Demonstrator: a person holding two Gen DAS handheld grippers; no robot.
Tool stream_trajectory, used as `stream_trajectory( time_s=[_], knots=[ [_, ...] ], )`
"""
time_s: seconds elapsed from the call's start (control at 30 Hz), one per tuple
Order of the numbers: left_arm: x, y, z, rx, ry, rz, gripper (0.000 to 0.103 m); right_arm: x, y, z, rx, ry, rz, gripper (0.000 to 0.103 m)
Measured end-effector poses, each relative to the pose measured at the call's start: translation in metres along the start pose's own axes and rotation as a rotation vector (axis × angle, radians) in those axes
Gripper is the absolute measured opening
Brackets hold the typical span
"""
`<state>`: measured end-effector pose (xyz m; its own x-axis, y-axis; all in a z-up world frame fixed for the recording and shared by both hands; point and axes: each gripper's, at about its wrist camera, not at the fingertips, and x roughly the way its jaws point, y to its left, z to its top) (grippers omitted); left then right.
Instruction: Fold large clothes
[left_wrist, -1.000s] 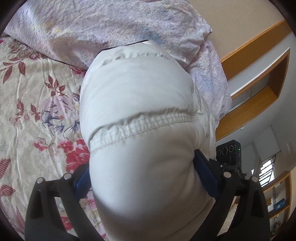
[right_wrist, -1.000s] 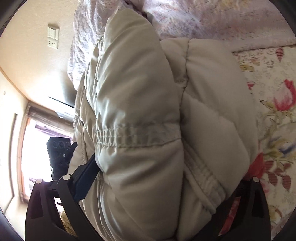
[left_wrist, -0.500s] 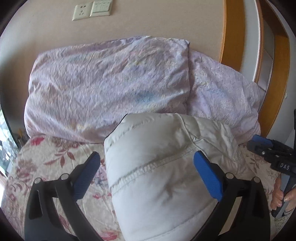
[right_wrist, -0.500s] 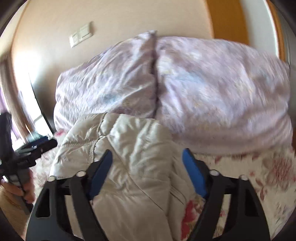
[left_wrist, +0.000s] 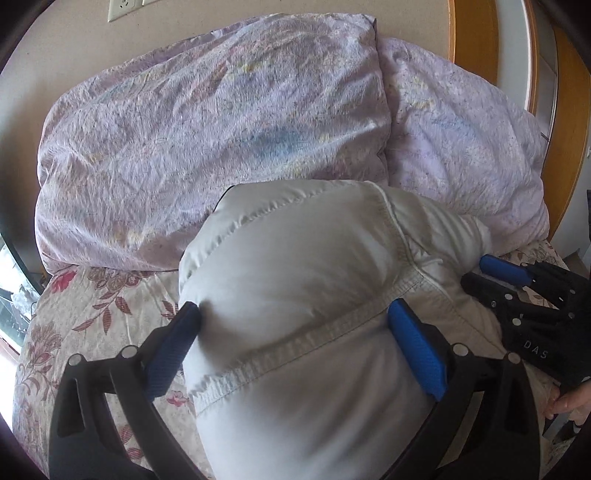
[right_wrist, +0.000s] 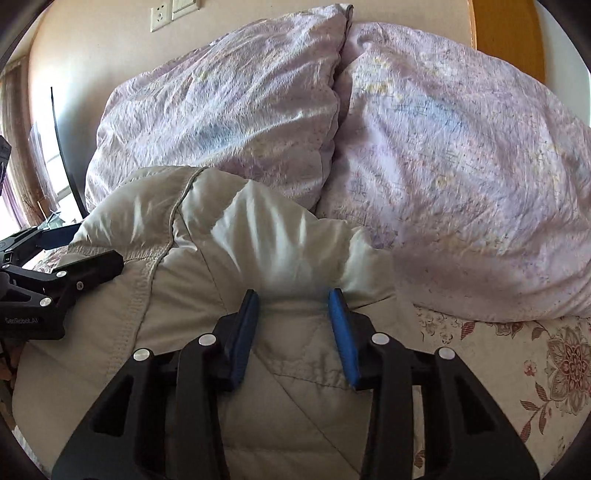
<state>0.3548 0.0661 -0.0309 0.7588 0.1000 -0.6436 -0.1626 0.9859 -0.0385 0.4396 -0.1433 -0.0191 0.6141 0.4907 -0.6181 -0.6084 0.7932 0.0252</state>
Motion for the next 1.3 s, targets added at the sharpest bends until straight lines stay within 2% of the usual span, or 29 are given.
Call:
stream_trajectory(
  time_s=[0.5, 0.63, 0.83, 0.97, 1.03, 1.17, 1.3],
  knots=[
    [0.031, -0.014, -0.008, 0.031, 0.017, 0.077, 0.101, 0.027, -0.014, -0.015, 0.058, 0.031, 0.051, 0.042],
    [0.037, -0.016, -0.008, 0.038, 0.022, 0.103, 0.101, 0.030, -0.014, -0.015, 0.060, 0.036, 0.042, 0.042],
    [0.029, -0.018, -0.008, 0.059, 0.013, 0.116, 0.101, 0.010, -0.009, -0.015, 0.070, 0.031, 0.009, 0.042],
    [0.020, -0.016, -0.011, 0.051, -0.012, 0.120, 0.101, -0.025, -0.010, -0.023, 0.126, 0.006, 0.070, 0.042],
    [0.020, -0.016, -0.011, 0.051, -0.017, 0.121, 0.101, -0.037, -0.008, -0.030, 0.111, 0.007, 0.065, 0.042],
    [0.023, -0.018, -0.011, 0.056, -0.013, 0.127, 0.101, -0.023, 0.001, -0.042, 0.063, 0.054, 0.017, 0.042],
    [0.030, -0.019, -0.010, 0.052, 0.008, 0.140, 0.101, -0.010, 0.004, -0.047, 0.047, 0.045, 0.002, 0.042]
  ],
)
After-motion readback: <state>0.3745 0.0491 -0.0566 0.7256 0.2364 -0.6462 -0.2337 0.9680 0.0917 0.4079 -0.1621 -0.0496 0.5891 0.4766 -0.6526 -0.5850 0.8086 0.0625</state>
